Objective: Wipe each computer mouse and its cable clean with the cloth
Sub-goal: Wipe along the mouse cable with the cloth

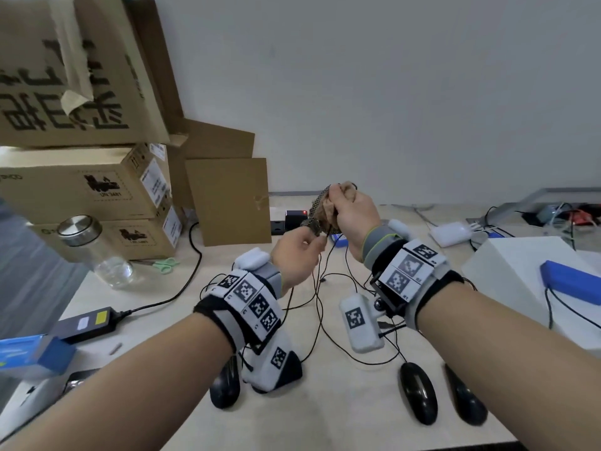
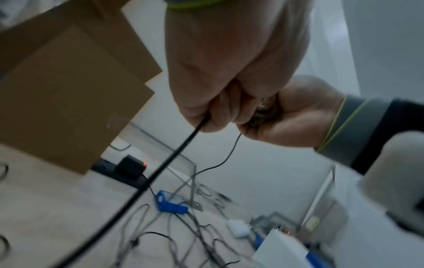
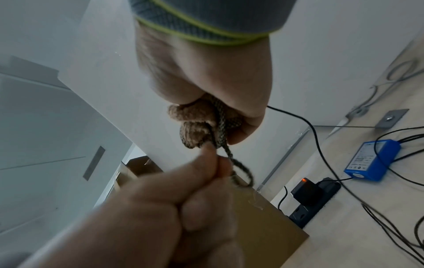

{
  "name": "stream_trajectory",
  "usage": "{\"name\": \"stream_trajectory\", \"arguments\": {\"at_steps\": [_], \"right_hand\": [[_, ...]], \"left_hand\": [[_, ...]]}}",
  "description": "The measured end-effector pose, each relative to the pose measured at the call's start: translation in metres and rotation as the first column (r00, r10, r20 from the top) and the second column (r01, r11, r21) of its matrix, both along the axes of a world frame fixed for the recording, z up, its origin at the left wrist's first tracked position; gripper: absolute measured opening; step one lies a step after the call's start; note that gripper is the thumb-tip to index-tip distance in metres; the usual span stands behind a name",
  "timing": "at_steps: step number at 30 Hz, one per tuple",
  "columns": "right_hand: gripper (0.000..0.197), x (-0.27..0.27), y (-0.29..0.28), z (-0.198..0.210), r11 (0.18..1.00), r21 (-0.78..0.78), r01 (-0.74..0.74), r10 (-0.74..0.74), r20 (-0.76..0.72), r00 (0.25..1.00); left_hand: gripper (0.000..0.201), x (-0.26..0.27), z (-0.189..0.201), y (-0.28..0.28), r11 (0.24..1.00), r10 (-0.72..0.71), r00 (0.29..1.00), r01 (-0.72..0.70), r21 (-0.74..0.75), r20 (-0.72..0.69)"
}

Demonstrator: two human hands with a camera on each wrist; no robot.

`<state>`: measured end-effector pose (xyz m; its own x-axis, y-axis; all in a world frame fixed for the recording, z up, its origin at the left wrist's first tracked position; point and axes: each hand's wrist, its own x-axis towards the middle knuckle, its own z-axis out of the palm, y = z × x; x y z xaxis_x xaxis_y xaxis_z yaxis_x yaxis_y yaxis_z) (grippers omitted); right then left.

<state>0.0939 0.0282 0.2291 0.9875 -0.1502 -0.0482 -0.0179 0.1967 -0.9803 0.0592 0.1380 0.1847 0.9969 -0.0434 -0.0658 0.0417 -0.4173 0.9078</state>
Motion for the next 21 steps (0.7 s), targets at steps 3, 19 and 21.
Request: {"name": "stream_trajectory", "arguments": {"at_steps": [3, 19, 21], "right_hand": [[0.034, 0.003, -0.005, 0.003, 0.99, 0.135, 0.048, -0.045, -0.03, 0.999], [0.034, 0.005, -0.021, 0.019, 0.997, 0.08, -0.006, 0.002, 0.043, 0.999], [0.033, 0.002, -0.017, 0.01, 0.995, 0.096, -0.025, 0.021, 0.045, 0.999]], "left_hand": [[0.024, -0.004, -0.009, 0.005, 0.908, -0.201, 0.977, 0.212, 0.362, -0.069], [0.036, -0.01, -0.036, 0.025, 0.636, -0.457, 0.788, 0.613, 0.469, -0.412], [0.026, 0.002, -0.012, 0.016, 0.898, -0.371, 0.901, 0.41, 0.16, -0.227]]}}
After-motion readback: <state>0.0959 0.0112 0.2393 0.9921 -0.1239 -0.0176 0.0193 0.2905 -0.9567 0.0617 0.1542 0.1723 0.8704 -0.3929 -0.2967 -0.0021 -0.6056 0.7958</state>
